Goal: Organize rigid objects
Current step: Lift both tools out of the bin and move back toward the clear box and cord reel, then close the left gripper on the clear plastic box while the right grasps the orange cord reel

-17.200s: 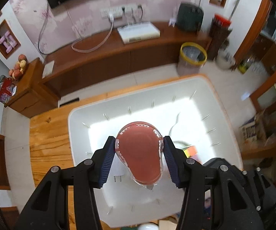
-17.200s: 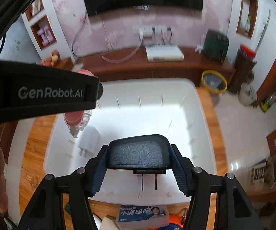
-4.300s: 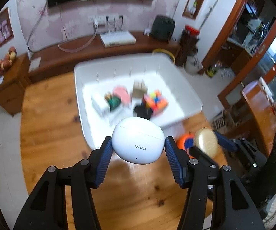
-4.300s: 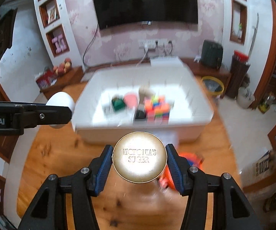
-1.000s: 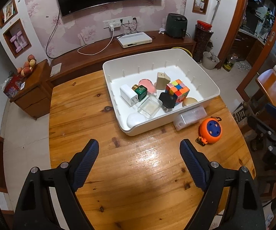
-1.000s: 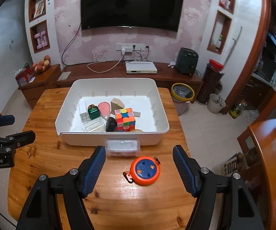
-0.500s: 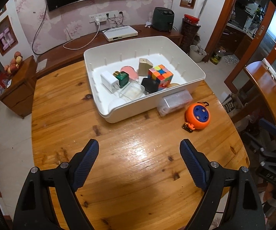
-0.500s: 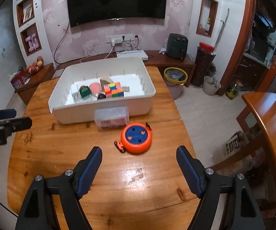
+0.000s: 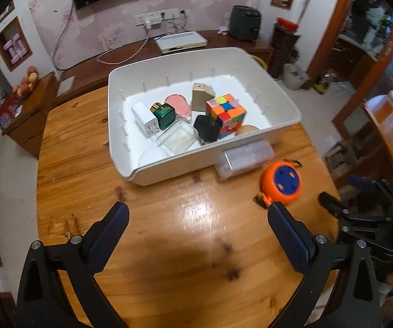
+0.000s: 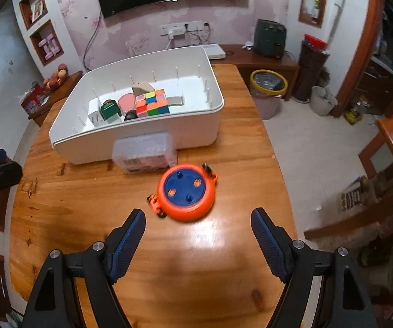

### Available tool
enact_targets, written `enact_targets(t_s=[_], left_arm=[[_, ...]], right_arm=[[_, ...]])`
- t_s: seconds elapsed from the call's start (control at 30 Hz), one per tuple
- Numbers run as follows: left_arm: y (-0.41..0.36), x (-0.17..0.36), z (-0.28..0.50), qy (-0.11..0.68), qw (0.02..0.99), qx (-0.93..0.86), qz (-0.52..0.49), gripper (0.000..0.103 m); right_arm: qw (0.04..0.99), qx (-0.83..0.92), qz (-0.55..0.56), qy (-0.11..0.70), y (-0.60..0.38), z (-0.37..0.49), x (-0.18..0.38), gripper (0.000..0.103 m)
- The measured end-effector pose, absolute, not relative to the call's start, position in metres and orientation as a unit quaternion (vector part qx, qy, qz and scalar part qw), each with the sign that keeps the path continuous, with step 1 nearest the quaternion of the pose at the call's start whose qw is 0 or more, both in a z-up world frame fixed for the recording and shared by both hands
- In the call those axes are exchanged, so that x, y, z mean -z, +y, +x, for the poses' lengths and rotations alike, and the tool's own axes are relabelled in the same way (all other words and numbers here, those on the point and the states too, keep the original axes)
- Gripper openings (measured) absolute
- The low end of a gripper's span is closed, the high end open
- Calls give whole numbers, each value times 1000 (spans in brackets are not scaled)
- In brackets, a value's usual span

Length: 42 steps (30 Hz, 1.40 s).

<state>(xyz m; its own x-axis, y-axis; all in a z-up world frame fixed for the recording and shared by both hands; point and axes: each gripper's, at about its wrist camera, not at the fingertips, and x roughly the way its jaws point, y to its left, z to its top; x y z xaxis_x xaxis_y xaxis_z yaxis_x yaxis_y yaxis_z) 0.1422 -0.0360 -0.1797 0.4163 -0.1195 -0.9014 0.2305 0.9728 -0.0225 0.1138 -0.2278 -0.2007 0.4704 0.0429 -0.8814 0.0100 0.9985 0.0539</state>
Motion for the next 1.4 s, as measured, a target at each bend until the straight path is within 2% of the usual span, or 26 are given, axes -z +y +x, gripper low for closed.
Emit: enact_targets(t_s=[0.4,0.67,1.13,1.2,1.3,1.4], left_arm=[[-105,232,186,569,821,39,27,102],[-133,257,206,579,815,5,21,102],[-140,293,227,601,798,-40,-9,102],[-137,296,227,604,796,-33,-25,101],[-135,301,226,604,796,-32,-32,93],[-132,302,225,598,801,-28,-32,93]], right_arm=[[843,-92,17,530,-269,183,236,80],[830,-154,8,536,-286,165,262,80],[820,-217,9,529,-276,151,269,80],[819,-221,11,530,-272,149,270,80],[816,-227,18,531,-267,146,269,80],[815,-227,22,532,-265,144,269,80]])
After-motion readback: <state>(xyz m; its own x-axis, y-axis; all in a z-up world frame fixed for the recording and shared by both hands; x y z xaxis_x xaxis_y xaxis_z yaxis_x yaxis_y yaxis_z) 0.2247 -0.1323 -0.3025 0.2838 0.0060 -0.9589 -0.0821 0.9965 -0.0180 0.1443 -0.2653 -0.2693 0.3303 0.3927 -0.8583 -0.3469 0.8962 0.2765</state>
